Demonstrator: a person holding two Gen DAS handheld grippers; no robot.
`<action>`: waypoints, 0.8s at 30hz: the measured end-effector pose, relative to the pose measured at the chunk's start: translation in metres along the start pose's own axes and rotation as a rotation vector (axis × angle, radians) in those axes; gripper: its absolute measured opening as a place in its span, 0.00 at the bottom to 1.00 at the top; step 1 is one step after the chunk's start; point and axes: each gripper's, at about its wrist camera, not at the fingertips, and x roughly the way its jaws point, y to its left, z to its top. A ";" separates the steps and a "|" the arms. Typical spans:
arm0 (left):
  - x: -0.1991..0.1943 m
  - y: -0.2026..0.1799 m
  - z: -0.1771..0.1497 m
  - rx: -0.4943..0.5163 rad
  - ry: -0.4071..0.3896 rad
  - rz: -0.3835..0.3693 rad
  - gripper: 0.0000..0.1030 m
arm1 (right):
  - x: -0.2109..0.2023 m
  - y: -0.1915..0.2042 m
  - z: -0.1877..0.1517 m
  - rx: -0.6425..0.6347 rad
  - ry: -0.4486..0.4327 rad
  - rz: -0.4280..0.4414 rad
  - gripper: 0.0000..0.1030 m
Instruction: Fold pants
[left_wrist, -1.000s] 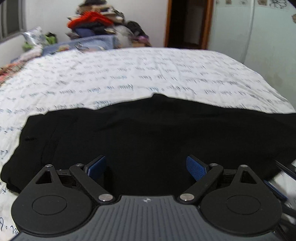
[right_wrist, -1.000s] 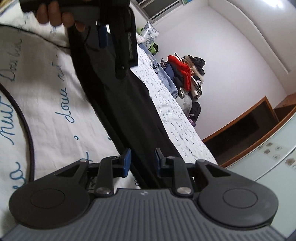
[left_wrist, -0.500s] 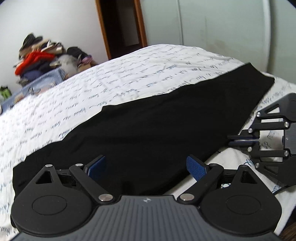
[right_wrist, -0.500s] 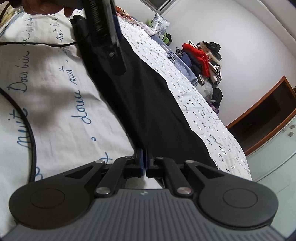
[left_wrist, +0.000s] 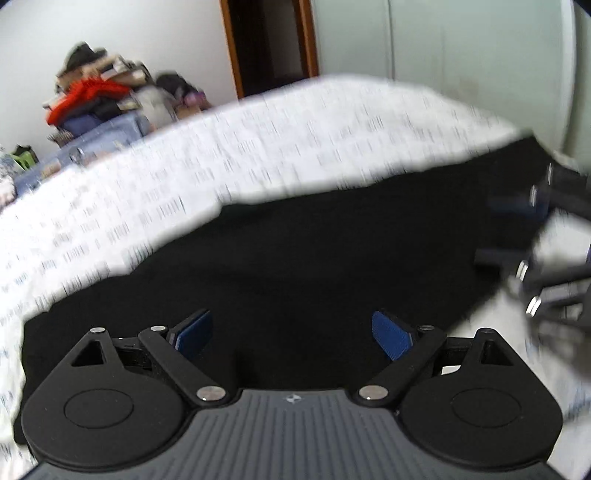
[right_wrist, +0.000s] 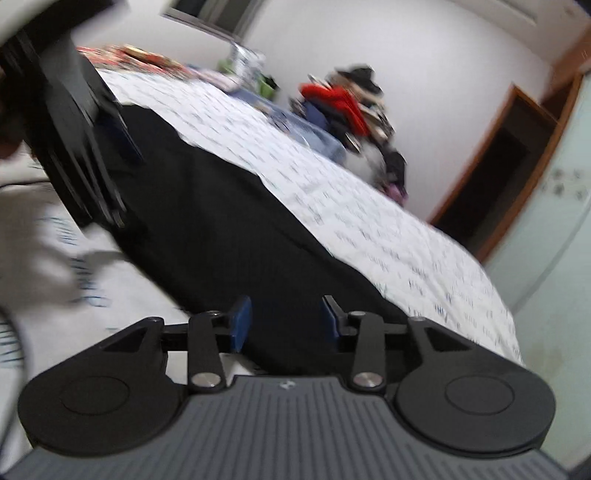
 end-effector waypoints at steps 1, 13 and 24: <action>0.002 0.008 0.008 -0.015 -0.014 0.006 0.91 | 0.009 -0.004 0.000 0.037 0.017 -0.006 0.40; 0.131 0.081 0.073 -0.338 0.163 -0.320 0.91 | 0.051 -0.022 -0.013 0.187 0.014 -0.030 1.00; 0.069 0.130 0.042 -0.461 0.063 -0.073 0.91 | 0.056 -0.025 -0.017 0.213 0.041 -0.009 1.00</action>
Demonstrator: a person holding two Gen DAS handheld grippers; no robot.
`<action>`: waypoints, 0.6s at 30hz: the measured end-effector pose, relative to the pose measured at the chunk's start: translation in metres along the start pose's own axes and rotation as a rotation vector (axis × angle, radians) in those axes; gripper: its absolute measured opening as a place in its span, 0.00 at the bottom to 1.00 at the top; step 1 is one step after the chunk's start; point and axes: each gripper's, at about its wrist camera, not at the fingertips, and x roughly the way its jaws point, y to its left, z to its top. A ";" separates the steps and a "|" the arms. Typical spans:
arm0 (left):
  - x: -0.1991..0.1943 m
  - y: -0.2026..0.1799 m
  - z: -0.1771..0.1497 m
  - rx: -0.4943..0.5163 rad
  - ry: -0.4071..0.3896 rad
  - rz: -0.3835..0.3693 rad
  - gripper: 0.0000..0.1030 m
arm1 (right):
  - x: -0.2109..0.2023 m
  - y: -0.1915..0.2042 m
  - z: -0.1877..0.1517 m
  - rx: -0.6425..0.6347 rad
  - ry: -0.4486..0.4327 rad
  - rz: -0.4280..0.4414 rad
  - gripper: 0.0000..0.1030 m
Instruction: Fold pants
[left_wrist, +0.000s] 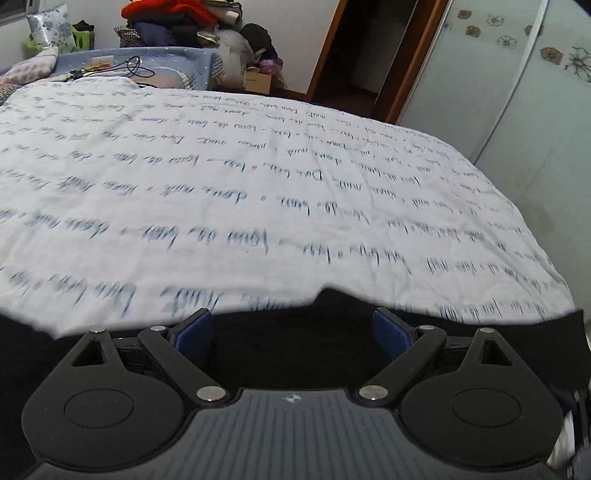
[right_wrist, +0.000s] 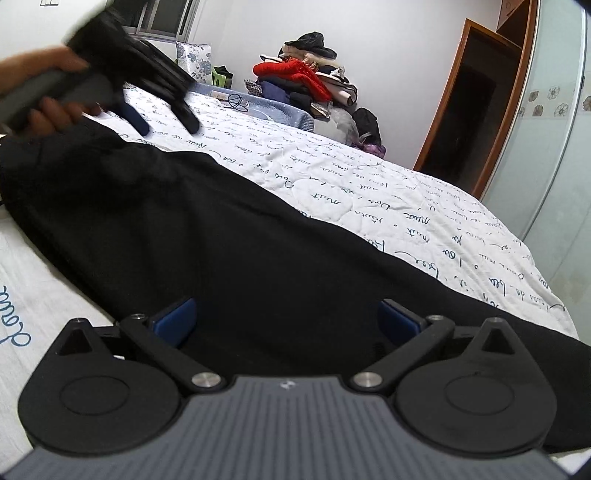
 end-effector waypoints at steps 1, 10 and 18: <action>-0.002 -0.002 -0.005 0.015 0.012 0.009 0.92 | 0.001 0.000 0.000 0.002 0.001 0.001 1.00; 0.010 0.016 -0.027 -0.016 -0.005 0.295 0.95 | 0.003 0.002 0.001 -0.009 0.002 -0.008 1.00; 0.012 -0.020 -0.015 0.099 -0.007 0.208 0.94 | 0.005 0.002 0.001 -0.006 0.006 -0.006 1.00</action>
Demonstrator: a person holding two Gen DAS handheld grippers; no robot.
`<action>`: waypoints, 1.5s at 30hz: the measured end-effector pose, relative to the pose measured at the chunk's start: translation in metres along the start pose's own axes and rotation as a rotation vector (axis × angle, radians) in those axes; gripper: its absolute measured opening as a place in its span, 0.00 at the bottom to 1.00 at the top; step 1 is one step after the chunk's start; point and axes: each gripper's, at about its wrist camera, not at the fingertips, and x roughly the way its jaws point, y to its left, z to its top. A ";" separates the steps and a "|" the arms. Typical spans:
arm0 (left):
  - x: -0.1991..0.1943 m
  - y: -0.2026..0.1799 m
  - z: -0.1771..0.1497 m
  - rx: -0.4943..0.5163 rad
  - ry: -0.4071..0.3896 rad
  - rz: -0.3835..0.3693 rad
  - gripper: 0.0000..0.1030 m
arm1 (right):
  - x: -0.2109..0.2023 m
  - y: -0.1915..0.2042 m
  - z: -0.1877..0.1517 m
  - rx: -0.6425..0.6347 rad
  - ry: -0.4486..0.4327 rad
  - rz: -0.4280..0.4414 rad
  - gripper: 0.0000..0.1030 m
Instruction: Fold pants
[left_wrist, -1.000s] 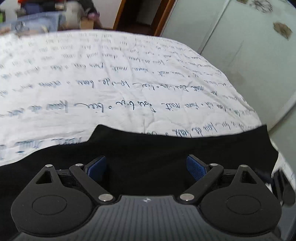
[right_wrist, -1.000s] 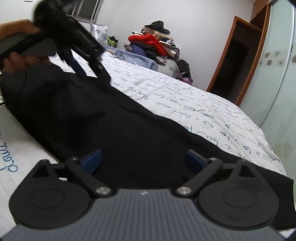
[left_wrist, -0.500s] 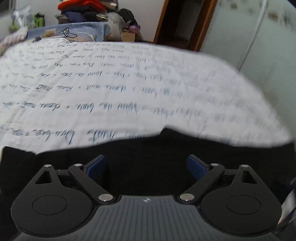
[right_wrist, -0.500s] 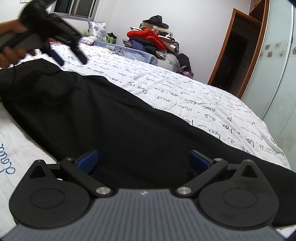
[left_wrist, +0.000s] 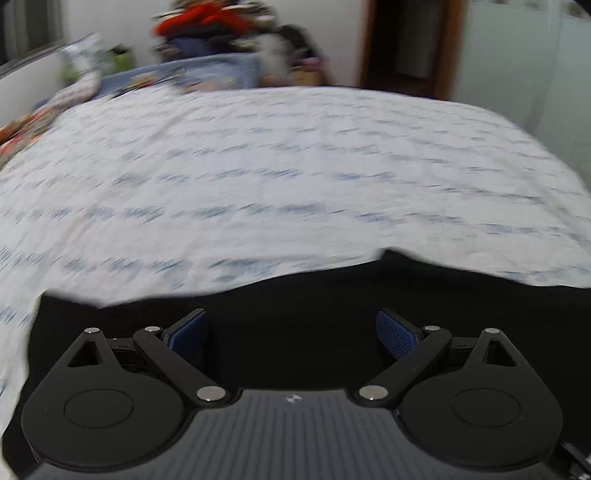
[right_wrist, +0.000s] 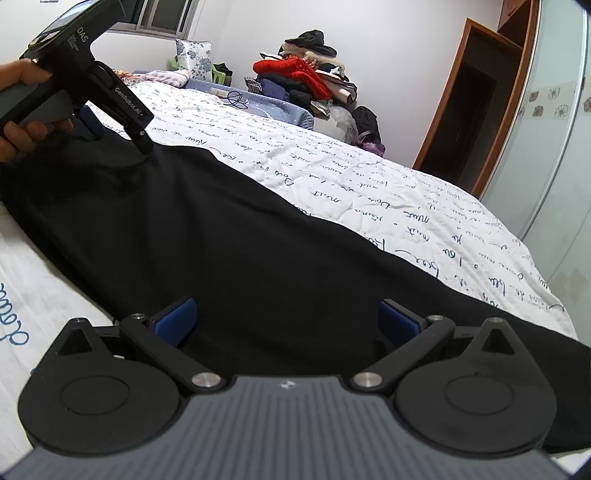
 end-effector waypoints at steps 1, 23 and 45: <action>-0.001 -0.010 0.006 0.037 -0.003 -0.034 0.94 | 0.000 0.000 0.000 -0.002 0.000 -0.001 1.00; 0.006 -0.017 0.020 0.051 -0.072 -0.027 0.39 | 0.001 0.000 -0.001 0.006 0.001 0.005 1.00; -0.072 0.089 -0.089 0.018 0.043 0.110 0.66 | 0.002 -0.001 -0.002 -0.002 0.004 0.003 1.00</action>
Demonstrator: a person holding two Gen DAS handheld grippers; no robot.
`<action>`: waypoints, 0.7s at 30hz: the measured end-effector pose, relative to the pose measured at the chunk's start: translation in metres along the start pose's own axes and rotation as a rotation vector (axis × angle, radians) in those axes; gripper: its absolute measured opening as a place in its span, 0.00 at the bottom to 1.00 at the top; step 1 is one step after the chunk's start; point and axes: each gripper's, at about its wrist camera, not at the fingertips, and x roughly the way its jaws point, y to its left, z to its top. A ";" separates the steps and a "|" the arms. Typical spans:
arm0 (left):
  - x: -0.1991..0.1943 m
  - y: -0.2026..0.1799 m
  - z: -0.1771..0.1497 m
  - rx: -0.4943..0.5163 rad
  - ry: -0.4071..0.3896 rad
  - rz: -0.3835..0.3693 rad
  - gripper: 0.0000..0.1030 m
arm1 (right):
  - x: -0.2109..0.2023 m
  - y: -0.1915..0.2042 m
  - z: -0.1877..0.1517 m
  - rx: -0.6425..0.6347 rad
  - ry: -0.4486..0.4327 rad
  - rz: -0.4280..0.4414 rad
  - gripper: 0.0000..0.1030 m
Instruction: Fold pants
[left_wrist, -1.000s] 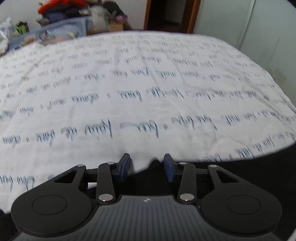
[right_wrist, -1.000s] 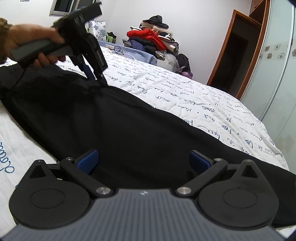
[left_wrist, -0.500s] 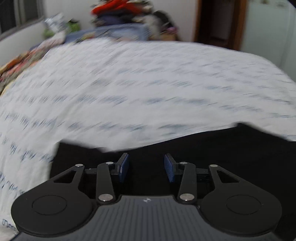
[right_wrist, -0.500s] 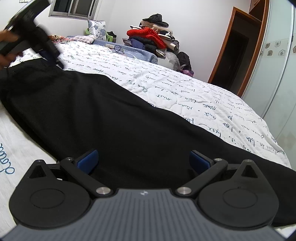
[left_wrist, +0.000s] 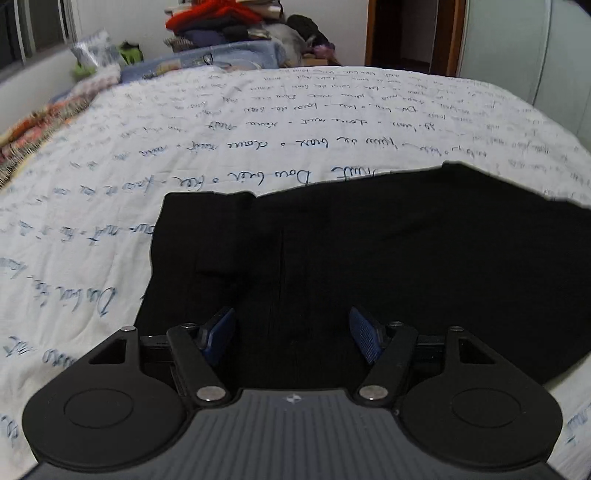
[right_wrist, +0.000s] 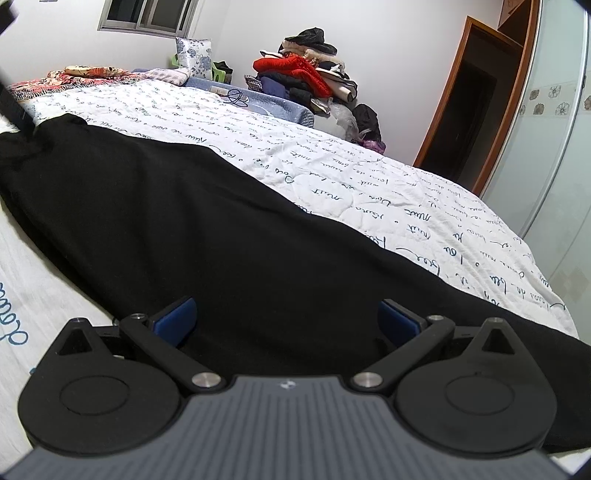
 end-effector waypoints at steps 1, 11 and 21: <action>-0.008 -0.004 0.000 0.009 -0.003 0.033 0.66 | 0.000 0.000 0.000 0.001 0.000 0.001 1.00; -0.016 -0.015 0.000 0.046 0.003 0.051 0.65 | -0.003 0.002 -0.001 -0.008 -0.010 -0.009 1.00; -0.008 -0.162 0.027 0.333 -0.079 -0.181 0.75 | -0.019 -0.030 0.012 0.100 -0.063 -0.133 1.00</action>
